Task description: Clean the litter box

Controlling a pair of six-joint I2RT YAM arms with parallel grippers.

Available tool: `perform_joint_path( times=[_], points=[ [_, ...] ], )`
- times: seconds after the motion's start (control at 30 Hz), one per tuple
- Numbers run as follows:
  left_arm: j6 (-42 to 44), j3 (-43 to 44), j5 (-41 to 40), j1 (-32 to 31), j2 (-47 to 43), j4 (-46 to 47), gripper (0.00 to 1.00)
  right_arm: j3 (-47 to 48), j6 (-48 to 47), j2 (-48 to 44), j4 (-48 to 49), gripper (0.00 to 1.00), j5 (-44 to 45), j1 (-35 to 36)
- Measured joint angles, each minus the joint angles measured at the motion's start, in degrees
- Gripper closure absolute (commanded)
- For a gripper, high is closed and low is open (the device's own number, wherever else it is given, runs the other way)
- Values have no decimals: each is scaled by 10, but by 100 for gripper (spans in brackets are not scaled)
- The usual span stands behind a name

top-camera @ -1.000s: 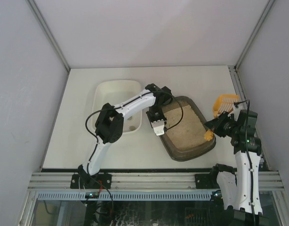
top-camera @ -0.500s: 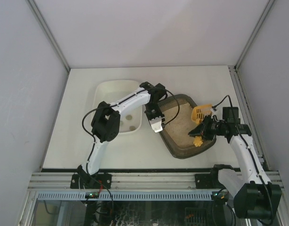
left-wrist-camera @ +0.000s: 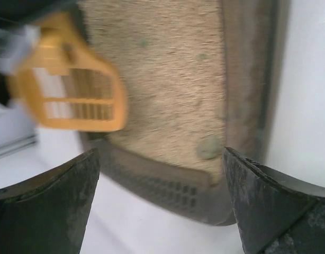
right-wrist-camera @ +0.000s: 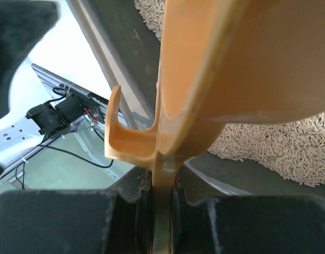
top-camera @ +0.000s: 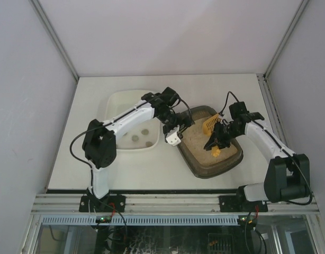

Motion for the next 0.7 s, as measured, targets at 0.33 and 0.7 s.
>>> perform_joint_path(
  times=[0.33,0.7],
  points=[
    [-524,-45,-39,25,-97,360,0,6,-8,95,-2,100,-51,21],
    [-1270,77,-228,96,-27,416,0,26,-9,189,39,100,-106,63]
  ],
)
